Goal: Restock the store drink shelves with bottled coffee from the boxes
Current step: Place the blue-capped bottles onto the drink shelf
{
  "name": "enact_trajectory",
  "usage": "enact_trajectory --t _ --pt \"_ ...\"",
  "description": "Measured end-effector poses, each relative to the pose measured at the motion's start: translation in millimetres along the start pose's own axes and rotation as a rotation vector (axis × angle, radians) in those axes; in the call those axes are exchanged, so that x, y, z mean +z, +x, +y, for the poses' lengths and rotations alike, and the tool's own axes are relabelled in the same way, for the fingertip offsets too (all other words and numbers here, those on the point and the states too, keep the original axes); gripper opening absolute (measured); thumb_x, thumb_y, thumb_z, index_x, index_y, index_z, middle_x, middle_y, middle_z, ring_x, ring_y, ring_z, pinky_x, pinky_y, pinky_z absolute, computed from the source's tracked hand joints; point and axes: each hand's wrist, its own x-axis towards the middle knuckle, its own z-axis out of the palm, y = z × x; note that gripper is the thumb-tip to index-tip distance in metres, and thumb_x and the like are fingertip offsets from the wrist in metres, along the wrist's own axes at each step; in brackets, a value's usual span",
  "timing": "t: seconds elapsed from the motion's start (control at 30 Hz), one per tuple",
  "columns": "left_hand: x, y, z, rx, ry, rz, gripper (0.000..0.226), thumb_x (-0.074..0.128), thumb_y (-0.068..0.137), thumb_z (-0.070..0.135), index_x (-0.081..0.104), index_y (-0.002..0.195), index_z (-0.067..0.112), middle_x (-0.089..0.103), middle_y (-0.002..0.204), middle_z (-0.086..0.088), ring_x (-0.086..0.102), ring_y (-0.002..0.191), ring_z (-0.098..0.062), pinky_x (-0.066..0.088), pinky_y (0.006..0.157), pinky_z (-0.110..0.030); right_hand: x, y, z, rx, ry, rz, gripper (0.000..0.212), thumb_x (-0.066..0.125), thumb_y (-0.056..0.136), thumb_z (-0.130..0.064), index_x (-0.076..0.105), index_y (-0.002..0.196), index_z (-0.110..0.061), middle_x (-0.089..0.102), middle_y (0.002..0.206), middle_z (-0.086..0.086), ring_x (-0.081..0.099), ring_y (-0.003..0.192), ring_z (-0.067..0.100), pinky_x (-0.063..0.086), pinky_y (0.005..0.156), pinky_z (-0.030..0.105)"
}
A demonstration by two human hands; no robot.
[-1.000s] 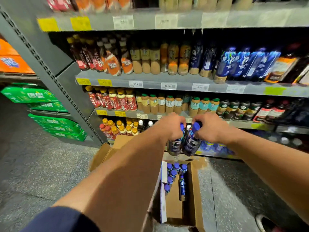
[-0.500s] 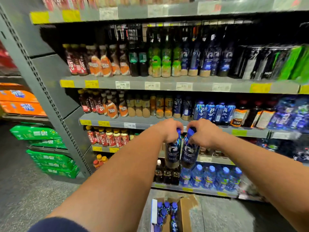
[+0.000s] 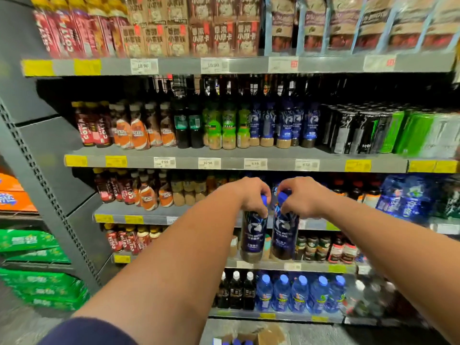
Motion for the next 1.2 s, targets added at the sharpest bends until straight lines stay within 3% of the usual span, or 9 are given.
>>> enact_trajectory --t 0.23,0.33,0.47,0.67,0.77,0.87,1.2 --pt "-71.3 42.4 -11.2 0.085 0.033 0.16 0.038 0.073 0.082 0.026 0.059 0.116 0.014 0.057 0.12 -0.007 0.051 0.104 -0.024 0.04 0.08 -0.029 -54.5 45.0 -21.3 0.045 0.03 0.111 0.029 0.072 0.079 -0.018 0.066 0.107 -0.013 0.064 0.105 0.01 0.052 0.087 0.024 0.042 0.071 0.027" --pt "-100.0 61.6 -19.7 0.107 -0.002 0.242 0.04 0.072 0.082 0.026 0.058 0.117 0.014 0.057 0.121 -0.008 0.051 0.104 -0.025 0.041 0.082 -0.029 -74.7 67.2 -31.4 0.059 0.054 0.171 0.024 0.071 0.079 -0.017 0.068 0.102 -0.01 0.064 0.101 0.009 0.051 0.085 0.023 0.042 0.069 0.03" --pt "-129.4 88.3 -27.2 0.113 -0.037 0.297 0.041 0.071 0.083 0.028 0.056 0.12 0.019 0.055 0.125 -0.008 0.053 0.11 -0.028 0.043 0.086 -0.032 -96.9 94.9 -38.1 0.101 0.136 0.294 0.031 0.072 0.079 -0.016 0.066 0.109 -0.012 0.055 0.096 0.005 0.05 0.085 0.021 0.041 0.072 0.027" --pt "-152.8 123.0 -27.3 0.11 -0.043 0.386 0.044 0.066 0.086 0.024 0.053 0.128 0.018 0.056 0.129 -0.01 0.054 0.114 -0.027 0.042 0.092 -0.031 -116.4 137.3 -25.9 0.108 0.193 0.433 0.03 0.064 0.08 -0.012 0.063 0.109 -0.021 0.061 0.101 0.012 0.054 0.065 0.025 0.046 0.06 0.029" --pt "-158.8 143.4 -25.7 0.086 -0.057 0.422 0.042 0.063 0.088 0.023 0.054 0.128 0.017 0.056 0.13 -0.01 0.053 0.114 -0.027 0.042 0.095 -0.033 -122.0 159.9 -13.6 0.084 0.142 0.494 0.038 0.061 0.082 -0.014 0.061 0.12 -0.019 0.062 0.115 0.012 0.061 0.09 0.032 0.052 0.076 0.034" --pt "-161.3 164.9 -21.6 0.038 -0.094 0.457 0.043 0.06 0.091 0.022 0.05 0.132 0.017 0.053 0.132 -0.01 0.052 0.114 -0.027 0.043 0.095 -0.034 -123.5 184.0 3.7 0.052 0.098 0.484 0.043 0.061 0.085 -0.017 0.057 0.128 -0.019 0.057 0.126 0.014 0.058 0.105 0.035 0.046 0.084 0.034" --pt "-152.4 229.1 -13.9 -0.094 -0.089 0.514 0.047 0.055 0.095 0.025 0.043 0.14 0.016 0.044 0.137 -0.015 0.046 0.123 -0.032 0.039 0.098 -0.035 -118.9 244.0 53.2 -0.049 0.112 0.45 0.044 0.059 0.091 -0.023 0.05 0.135 -0.019 0.049 0.124 0.016 0.052 0.11 0.037 0.042 0.09 0.036"
